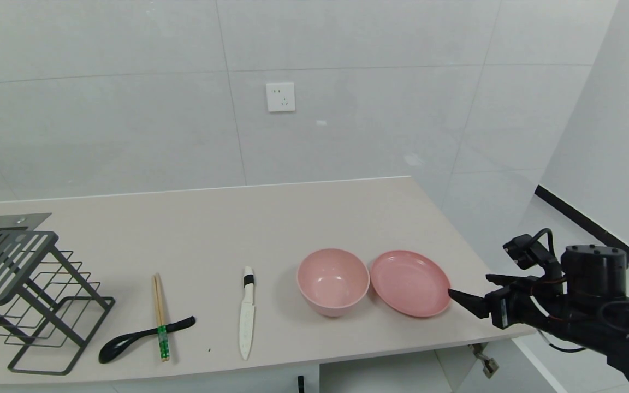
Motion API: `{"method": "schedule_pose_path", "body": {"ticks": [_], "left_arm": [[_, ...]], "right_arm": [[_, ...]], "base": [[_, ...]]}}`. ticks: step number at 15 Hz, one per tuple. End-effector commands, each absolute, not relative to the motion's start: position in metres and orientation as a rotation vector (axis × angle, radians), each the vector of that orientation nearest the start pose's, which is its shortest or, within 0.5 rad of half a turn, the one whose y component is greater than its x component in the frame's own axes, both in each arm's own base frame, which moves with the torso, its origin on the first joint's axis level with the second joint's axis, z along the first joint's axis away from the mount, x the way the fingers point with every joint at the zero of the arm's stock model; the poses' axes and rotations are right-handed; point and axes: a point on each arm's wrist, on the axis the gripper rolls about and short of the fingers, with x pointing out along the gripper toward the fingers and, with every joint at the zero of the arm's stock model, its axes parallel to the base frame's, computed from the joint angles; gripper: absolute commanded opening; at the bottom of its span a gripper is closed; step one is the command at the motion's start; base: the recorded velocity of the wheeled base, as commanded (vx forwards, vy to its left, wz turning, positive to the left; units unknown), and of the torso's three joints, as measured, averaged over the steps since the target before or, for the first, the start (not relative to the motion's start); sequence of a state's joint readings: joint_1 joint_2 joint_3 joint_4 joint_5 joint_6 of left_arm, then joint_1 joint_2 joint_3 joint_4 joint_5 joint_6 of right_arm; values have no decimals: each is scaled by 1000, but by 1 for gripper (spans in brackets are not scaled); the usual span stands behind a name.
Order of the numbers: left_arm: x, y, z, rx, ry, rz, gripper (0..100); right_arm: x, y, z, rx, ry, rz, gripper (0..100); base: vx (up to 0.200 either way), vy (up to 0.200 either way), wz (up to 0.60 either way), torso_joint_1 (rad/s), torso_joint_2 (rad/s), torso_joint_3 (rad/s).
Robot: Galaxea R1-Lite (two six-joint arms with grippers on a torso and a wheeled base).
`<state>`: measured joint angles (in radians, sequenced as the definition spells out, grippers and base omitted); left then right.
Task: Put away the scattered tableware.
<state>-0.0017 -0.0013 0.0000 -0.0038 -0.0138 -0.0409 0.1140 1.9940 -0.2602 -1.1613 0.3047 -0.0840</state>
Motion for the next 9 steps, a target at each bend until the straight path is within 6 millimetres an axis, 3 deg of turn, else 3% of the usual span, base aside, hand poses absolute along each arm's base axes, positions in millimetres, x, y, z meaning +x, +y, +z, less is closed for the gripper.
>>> {"method": "schedule_pose_path", "body": {"ticks": [1,9], "left_arm": [[-23,0,76,-46,-4,-12,100],[-23,0,76,-40,-4,-12,100]], "right_arm": [[266,41,21,-24,580,452,100],[309,46,-14,-20,598,444,100]], "base": [[0,0,0,0,0,0],[0,0,0,0,0,0]]}}
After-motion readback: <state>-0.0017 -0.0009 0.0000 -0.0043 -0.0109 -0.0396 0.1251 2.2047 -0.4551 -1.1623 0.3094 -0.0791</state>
